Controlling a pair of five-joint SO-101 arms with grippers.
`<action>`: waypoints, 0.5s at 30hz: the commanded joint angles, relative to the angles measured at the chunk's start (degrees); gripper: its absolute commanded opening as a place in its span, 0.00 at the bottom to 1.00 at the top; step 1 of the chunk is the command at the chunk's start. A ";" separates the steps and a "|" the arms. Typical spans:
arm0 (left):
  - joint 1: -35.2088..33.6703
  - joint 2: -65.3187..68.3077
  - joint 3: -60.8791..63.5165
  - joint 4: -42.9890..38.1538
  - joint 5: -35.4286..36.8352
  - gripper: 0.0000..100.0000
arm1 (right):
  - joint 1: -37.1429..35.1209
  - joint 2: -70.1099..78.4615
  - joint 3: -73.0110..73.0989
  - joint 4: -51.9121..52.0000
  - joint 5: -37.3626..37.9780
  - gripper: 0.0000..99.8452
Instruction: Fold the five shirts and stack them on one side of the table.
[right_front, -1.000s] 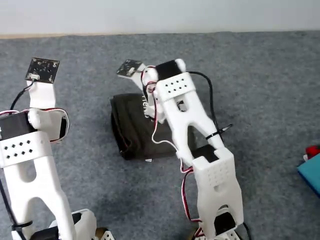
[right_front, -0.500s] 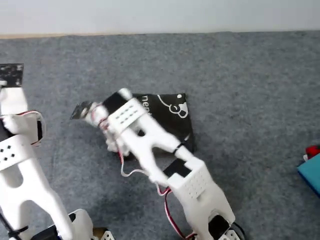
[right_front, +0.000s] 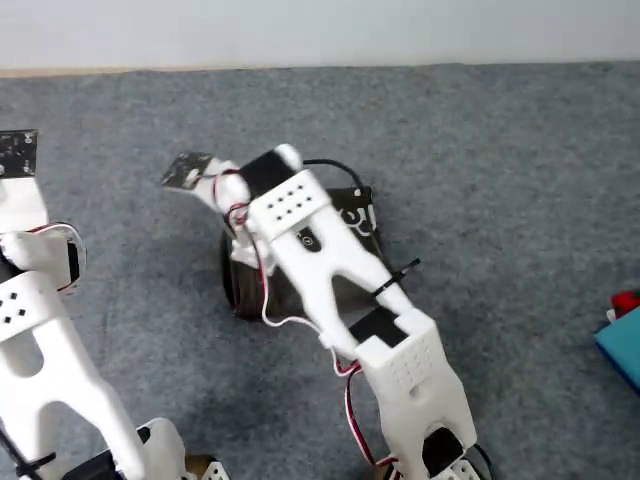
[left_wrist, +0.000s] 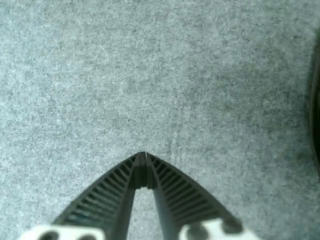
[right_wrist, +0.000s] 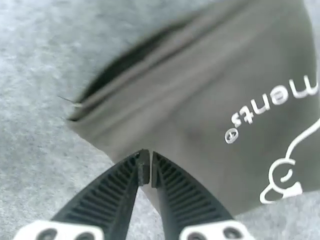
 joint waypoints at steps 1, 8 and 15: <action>-0.18 -1.85 -1.71 -1.14 -0.18 0.00 | -0.22 -2.77 4.04 2.24 0.97 0.01; -0.09 -1.85 -1.63 -1.14 -0.09 0.00 | -7.34 3.74 5.36 -7.60 0.53 0.01; -0.18 -1.85 -1.63 -0.79 -0.09 0.00 | -7.69 -0.75 0.44 -7.60 -3.43 0.01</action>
